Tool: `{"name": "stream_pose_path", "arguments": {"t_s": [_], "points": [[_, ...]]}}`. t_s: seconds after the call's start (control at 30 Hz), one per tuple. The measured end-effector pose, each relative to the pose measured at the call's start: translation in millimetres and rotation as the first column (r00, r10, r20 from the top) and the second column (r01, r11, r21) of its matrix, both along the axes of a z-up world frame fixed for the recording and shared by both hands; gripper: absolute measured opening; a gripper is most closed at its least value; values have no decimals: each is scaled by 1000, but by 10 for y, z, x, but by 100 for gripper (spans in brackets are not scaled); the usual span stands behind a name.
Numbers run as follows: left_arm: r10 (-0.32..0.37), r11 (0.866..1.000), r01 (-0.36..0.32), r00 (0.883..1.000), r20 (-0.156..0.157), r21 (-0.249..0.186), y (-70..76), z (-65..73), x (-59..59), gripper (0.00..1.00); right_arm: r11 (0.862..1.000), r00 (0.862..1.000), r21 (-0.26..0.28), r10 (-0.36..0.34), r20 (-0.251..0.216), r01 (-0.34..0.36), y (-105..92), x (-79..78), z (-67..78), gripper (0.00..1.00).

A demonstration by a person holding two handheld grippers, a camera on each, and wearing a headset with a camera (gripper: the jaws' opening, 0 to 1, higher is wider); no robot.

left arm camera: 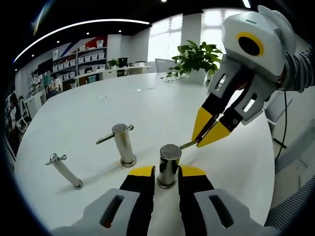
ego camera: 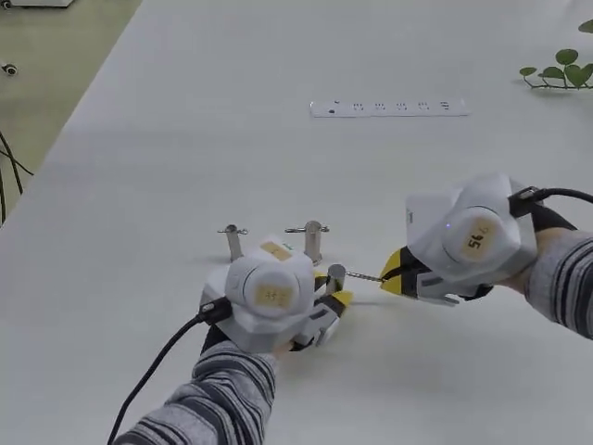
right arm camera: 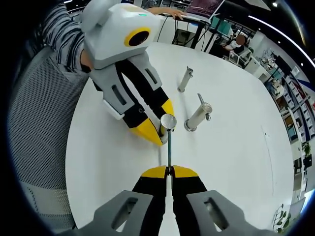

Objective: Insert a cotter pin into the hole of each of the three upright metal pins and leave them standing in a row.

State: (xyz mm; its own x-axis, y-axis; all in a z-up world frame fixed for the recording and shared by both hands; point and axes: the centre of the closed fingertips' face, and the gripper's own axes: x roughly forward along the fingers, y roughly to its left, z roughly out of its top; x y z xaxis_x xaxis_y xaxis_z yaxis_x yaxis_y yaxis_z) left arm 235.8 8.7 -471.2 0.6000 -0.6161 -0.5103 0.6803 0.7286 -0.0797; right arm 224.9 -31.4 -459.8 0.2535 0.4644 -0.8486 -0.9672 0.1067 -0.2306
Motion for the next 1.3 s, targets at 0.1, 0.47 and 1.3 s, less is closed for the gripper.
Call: {"name": "stream_pose_path", "arguments": {"t_s": [0.1, 0.47, 1.3], "points": [[-1, 1000, 1, 1000, -9, -9, -8, 3, -2, 13, 1000, 1000, 5, 7, -1, -7, 25, 6, -2, 0], [-21, 1000, 21, 1000, -9, -5, -22, -4, -4, 10, 999, 999, 0, 47, 6, -47, 58, 0, 54, 0], [1, 1000, -1, 1000, -6, -19, -21, -6, -6, 10, 995, 996, 54, 82, 45, -85, 255, -28, 160, 0]]}}
